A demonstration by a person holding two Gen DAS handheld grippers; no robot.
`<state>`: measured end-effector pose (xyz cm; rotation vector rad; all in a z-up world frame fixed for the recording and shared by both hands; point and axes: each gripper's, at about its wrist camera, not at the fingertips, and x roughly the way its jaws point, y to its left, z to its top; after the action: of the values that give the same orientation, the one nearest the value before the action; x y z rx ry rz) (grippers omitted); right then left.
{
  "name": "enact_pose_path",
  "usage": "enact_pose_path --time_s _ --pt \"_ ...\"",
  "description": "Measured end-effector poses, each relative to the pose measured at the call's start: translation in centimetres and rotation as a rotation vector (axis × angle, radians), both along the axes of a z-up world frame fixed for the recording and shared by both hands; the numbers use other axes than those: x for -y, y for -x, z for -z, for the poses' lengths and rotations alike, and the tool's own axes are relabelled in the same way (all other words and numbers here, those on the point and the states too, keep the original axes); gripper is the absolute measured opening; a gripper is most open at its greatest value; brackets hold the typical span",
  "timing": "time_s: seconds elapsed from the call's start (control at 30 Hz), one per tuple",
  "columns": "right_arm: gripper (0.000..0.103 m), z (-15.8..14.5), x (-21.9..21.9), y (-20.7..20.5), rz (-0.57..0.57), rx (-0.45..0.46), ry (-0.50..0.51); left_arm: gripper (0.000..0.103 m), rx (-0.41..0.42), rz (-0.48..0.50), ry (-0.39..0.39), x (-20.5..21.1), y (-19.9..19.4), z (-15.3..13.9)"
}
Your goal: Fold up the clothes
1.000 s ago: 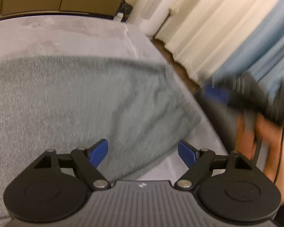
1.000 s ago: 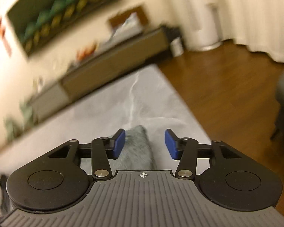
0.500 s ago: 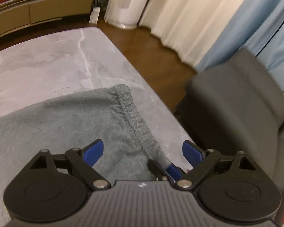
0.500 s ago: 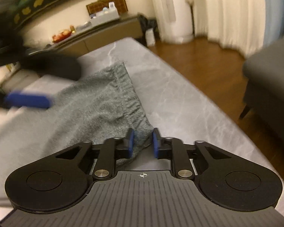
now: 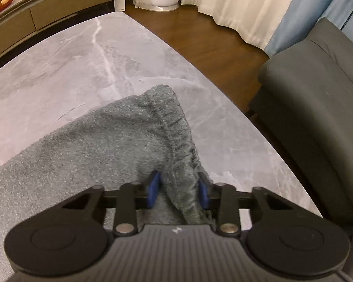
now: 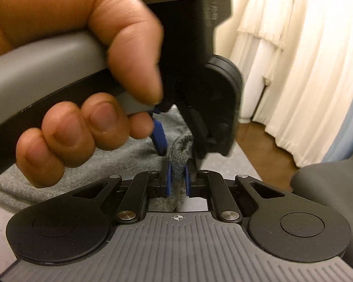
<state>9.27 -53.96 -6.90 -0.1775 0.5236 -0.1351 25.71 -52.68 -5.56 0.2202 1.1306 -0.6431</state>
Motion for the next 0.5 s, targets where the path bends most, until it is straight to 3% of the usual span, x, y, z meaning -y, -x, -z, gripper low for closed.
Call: enact_pose_path --time_s 0.03,0.07,0.1,0.13,0.2,0.23,0.27,0.3,0.33,0.37,0.4,0.5 --pt "0.038 0.1 0.5 0.0 0.006 -0.008 -0.041 0.031 -0.011 -0.01 0.014 -0.3 -0.2 0.0" --pt "0.065 0.1 1.1 -0.1 0.029 -0.017 -0.069 0.031 -0.022 -0.021 0.024 -0.5 -0.5 0.0" --pt "0.073 0.2 1.6 -0.2 0.049 -0.027 -0.083 0.031 -0.029 -0.032 0.032 -0.7 -0.7 0.0" --pt "0.073 0.4 2.0 -0.4 0.067 -0.037 -0.097 0.031 -0.033 -0.038 0.04 -0.8 -0.8 -0.1" --pt "0.064 0.2 2.9 -0.8 0.078 -0.055 -0.159 0.033 -0.04 -0.046 0.054 -1.0 -0.8 -0.3" --pt "0.042 0.2 3.3 -1.1 0.069 -0.075 -0.206 0.034 -0.041 -0.054 0.065 -1.1 -0.8 -0.4" --pt "0.011 0.2 3.7 -1.3 0.057 -0.092 -0.248 0.041 -0.037 -0.067 0.078 -1.3 -0.9 -0.7" --pt "0.011 0.2 4.0 -1.4 0.045 -0.108 -0.29 0.058 -0.03 -0.082 0.096 -1.5 -1.0 -1.0" --pt "0.008 0.0 3.8 -1.4 0.045 -0.099 -0.274 0.067 -0.02 -0.097 0.124 -1.8 -1.0 -1.6" --pt "0.007 -0.3 3.1 -1.1 0.037 -0.079 -0.216 0.085 -0.013 -0.099 0.146 -2.0 -1.1 -2.0" --pt "0.006 -0.6 2.3 -0.9 0.028 -0.059 -0.154 0.091 -0.004 -0.086 0.158 -2.0 -1.1 -2.5" --pt "0.005 -1.2 -0.8 0.1 -0.026 0.004 0.079 0.091 0.008 -0.028 0.136 -1.4 -0.9 -3.1"
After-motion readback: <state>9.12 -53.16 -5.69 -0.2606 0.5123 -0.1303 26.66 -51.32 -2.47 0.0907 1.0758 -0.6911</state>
